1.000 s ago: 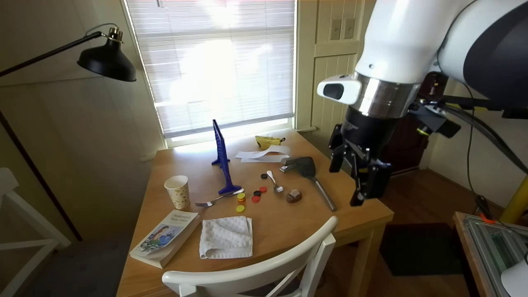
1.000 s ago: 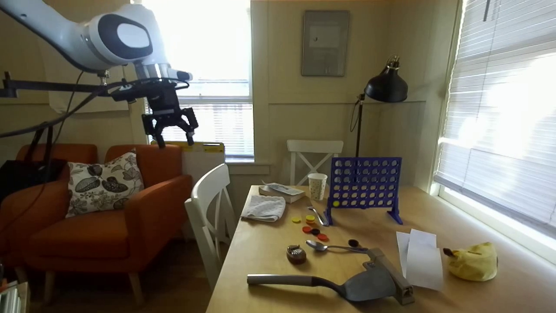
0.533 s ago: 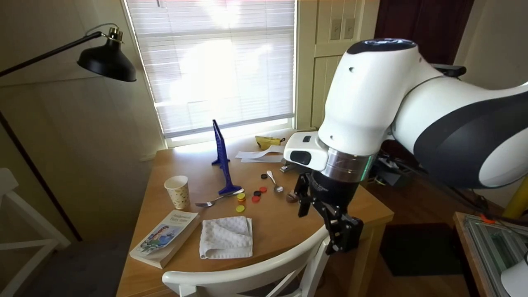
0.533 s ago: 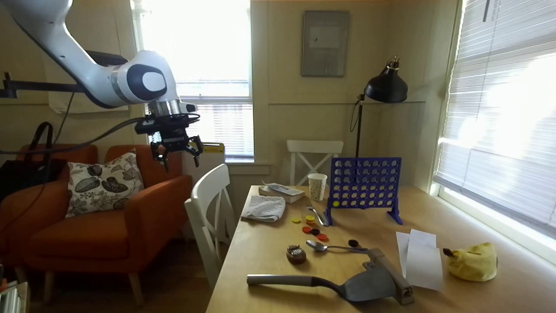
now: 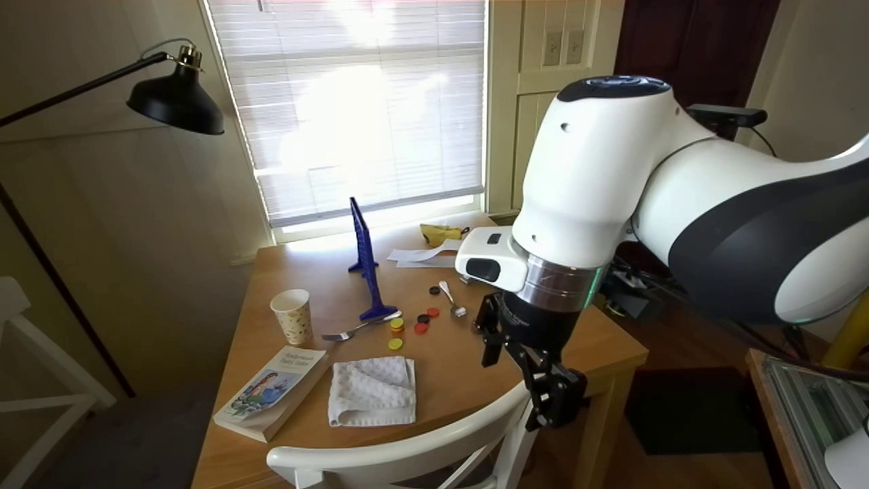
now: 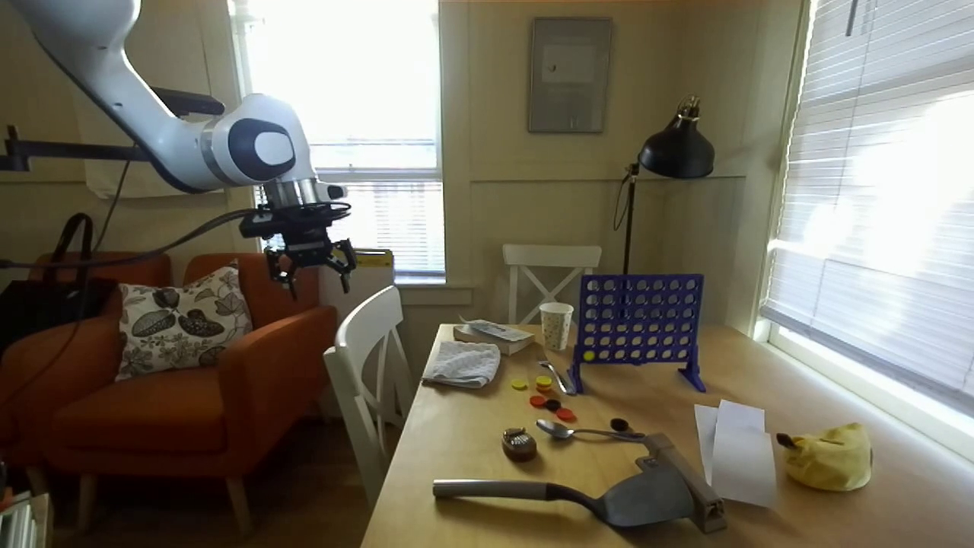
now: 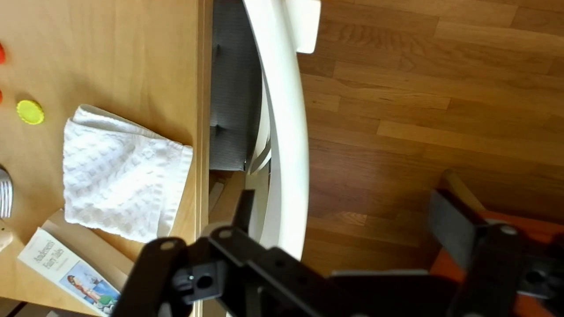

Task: Pull out the chair

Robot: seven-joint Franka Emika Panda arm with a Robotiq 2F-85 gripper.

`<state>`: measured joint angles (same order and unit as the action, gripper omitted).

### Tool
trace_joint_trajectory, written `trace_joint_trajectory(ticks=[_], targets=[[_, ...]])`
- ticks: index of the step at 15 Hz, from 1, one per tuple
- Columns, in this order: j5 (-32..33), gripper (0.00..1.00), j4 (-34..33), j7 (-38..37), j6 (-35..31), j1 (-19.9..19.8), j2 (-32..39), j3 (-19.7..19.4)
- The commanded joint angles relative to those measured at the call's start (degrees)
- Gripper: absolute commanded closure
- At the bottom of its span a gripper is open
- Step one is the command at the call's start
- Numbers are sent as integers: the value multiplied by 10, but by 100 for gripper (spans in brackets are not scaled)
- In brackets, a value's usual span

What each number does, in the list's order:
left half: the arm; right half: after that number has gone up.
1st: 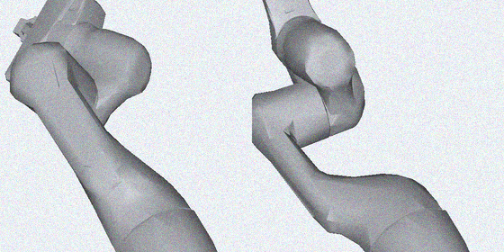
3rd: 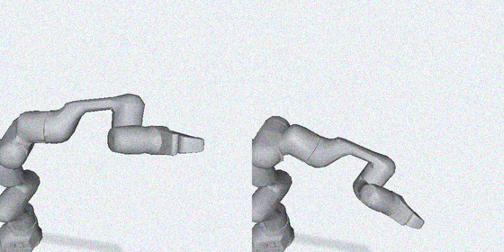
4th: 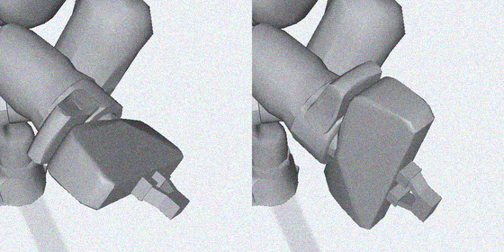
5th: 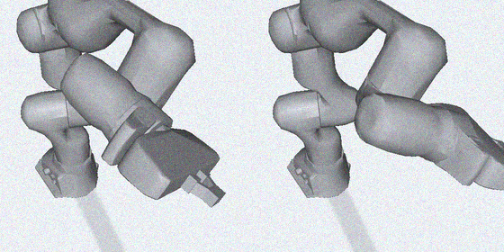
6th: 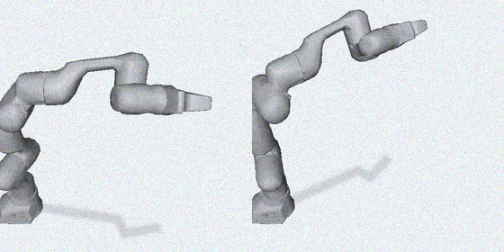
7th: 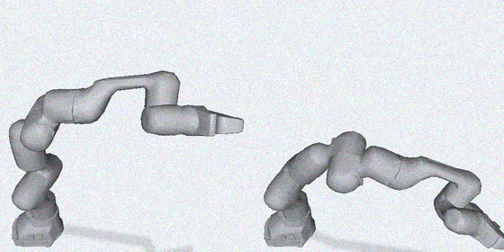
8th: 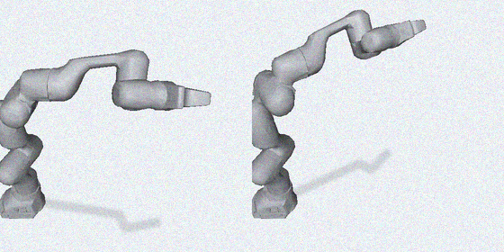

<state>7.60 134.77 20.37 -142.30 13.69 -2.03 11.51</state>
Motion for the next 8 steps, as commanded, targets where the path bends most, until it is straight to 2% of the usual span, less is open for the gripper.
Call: trace_joint_trajectory(ticks=[1, 5, 8], targets=[[37, 0, -17, -55, -38, 3, 45, 16], [180, 0, -32, -141, -72, 4, 80, 11], [269, 0, -58, -193, -61, 14, 110, 4]])
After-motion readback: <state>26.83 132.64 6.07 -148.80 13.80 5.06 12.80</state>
